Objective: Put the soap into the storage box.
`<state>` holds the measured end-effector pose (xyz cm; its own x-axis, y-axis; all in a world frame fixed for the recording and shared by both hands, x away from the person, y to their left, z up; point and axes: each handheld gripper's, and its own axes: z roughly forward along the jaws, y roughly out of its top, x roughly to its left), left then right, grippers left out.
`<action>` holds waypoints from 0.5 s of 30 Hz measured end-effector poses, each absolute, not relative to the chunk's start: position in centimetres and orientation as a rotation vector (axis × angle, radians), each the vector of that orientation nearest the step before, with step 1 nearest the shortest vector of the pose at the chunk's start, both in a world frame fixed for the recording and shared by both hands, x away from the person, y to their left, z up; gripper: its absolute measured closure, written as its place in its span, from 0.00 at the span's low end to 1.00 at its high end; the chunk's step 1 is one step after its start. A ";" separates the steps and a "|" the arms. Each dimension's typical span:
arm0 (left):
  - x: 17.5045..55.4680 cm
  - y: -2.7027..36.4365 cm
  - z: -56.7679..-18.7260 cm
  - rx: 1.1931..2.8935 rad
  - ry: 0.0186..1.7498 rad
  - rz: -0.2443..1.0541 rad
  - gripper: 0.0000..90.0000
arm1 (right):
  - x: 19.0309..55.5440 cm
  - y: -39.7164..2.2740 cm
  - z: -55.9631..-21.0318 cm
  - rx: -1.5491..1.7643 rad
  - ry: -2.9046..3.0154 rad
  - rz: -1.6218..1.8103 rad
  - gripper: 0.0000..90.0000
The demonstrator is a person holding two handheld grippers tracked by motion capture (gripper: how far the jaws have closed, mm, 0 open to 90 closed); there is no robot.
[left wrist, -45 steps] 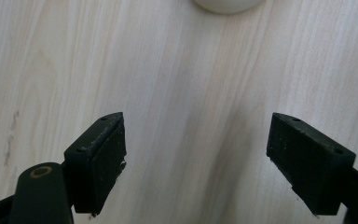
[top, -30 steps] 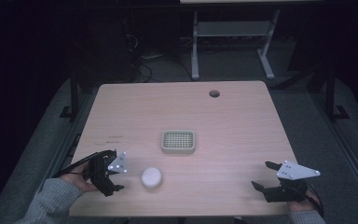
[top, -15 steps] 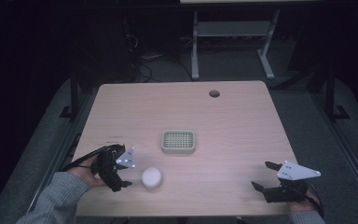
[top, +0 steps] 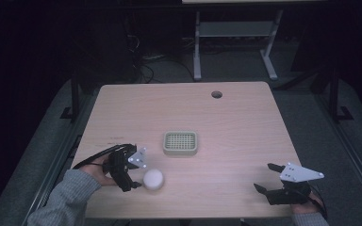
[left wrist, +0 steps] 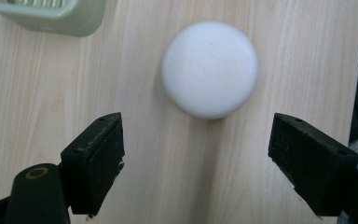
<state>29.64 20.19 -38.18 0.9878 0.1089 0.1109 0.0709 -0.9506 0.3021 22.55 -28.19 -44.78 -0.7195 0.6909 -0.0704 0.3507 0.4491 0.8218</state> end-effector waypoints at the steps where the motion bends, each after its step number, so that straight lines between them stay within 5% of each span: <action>1: 29.6 20.1 -38.2 2.826 0.132 0.178 0.20 | 22.6 -28.2 -44.8 0.880 2.308 1.173 0.15; 15: 30.3 18.6 -38.7 2.819 0.119 0.103 0.20 | 22.6 -28.1 -44.8 0.864 2.312 1.183 0.15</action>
<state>30.30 18.62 -38.73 0.9940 0.0934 0.0578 0.0706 -0.9464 0.3151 22.55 -28.12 -44.78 -0.7283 0.6816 -0.0705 0.3414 0.4502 0.8251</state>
